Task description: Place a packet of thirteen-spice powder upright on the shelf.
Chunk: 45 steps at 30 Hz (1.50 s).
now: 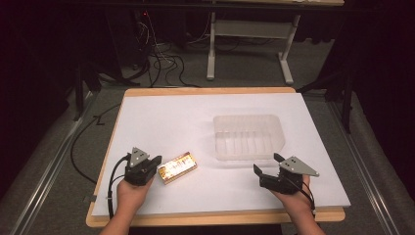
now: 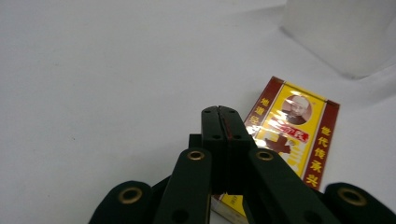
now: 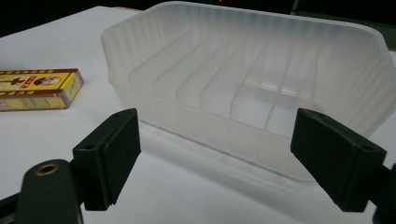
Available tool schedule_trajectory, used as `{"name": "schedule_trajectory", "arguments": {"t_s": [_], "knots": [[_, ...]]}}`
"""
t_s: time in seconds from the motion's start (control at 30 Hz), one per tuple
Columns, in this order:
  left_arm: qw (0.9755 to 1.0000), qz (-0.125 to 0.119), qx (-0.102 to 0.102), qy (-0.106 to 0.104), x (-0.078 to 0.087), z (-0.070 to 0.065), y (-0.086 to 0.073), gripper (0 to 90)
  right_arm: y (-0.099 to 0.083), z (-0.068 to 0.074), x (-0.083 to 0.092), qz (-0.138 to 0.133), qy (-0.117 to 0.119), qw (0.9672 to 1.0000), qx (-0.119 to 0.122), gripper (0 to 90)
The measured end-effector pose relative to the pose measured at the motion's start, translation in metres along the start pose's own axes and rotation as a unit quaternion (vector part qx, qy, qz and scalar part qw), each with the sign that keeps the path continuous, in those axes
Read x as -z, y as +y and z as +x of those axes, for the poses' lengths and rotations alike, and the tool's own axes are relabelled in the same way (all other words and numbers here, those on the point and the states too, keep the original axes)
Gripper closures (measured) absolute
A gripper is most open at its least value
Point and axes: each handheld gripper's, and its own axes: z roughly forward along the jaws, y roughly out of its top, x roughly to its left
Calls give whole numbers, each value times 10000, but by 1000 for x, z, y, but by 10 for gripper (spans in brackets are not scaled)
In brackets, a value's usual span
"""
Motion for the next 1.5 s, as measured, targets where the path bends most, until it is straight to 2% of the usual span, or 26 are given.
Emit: {"name": "schedule_trajectory", "arguments": {"t_s": [0.17,0.3,0.4,0.8,0.9,0.93,1.1,1.13,1.3,1.5], "knots": [[9997,215,-51,108,-11,5,-1,900,-1,1,-1,42,12,10000,14,168],[9994,317,-78,91,-16,5,-2,900,-2,1,-2,69,27,10000,17,171],[9987,460,-181,81,-21,3,-3,900,-2,1,-3,96,31,9999,41,172],[9979,593,-252,29,-27,4,-3,900,-2,2,-4,110,33,9999,47,179],[9973,642,-356,-2,-25,1,-3,900,-2,1,-3,101,27,9999,50,182],[9964,691,-488,-32,-22,-3,-4,900,-2,1,-2,103,15,9999,35,183],[9946,809,-643,-109,-17,-11,-7,900,-2,0,-1,77,7,10000,42,185],[9935,881,-708,-128,-15,-15,-9,900,-2,0,-1,77,6,10000,43,185],[9925,928,-776,-145,-12,-24,-11,900,-1,0,-1,81,-6,9999,59,186],[9923,971,-758,-152,-11,-26,-11,900,-2,0,-1,81,-20,10000,55,186]]}}
